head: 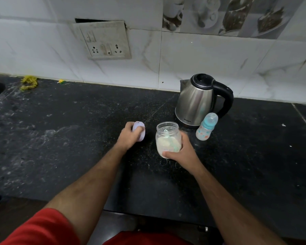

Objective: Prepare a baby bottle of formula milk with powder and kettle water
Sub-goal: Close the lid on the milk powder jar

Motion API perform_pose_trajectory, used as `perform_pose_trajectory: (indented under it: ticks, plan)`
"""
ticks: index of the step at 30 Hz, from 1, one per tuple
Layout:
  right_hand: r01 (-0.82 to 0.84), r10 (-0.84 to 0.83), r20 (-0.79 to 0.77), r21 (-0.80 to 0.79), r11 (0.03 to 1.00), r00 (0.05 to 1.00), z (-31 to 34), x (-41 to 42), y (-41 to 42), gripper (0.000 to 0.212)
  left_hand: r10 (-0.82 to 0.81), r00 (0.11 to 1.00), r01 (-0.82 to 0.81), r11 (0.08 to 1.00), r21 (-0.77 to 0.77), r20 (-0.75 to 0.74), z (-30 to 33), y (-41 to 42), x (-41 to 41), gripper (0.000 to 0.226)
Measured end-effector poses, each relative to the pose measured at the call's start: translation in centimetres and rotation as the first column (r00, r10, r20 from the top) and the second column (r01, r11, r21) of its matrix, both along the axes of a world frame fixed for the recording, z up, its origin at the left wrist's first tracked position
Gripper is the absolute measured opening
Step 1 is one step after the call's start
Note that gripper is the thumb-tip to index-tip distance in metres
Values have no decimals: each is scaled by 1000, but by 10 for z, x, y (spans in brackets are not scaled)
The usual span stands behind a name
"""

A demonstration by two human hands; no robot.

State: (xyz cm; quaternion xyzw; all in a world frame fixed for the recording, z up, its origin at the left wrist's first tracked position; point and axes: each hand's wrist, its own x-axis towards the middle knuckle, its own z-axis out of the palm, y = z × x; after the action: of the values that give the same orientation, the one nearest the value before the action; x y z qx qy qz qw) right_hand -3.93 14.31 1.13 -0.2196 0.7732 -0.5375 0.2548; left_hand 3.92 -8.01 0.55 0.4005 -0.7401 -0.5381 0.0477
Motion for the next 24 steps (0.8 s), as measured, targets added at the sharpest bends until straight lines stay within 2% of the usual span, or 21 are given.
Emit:
perform_pose_trajectory:
  ticks: [3,6,7,9,11,14,19,21,24]
  plan:
    - [-7,8,18,-32,999,1000,0,2,5,88,136,972,-60,932,357,-193,14,23,-10,49]
    - [4,-2,45,-65,998,999,3,4,9,87,178,923,14,871,490,-342,28,37,-17,33]
    - [8,-4,51,-74,997,999,6,5,10,87,195,910,27,852,523,-365,32,40,-19,36]
    - [19,-15,53,-90,996,998,10,5,12,88,197,899,62,827,559,-391,38,44,-23,62]
    - [39,-34,46,-101,994,998,15,3,15,91,160,898,104,828,551,-410,43,49,-24,68]
    - [51,-49,21,-107,993,999,22,-2,21,89,88,906,147,852,502,-414,49,52,-23,45]
    - [89,-91,-6,-108,990,996,26,-7,30,85,-72,926,215,908,359,-371,58,53,-22,44]
    - [106,-108,-8,-127,986,994,28,-7,33,84,-80,926,198,936,292,-369,62,53,-23,36]
    - [92,-97,-40,-128,988,994,29,-4,36,87,-18,914,149,944,295,-405,68,55,-25,20]
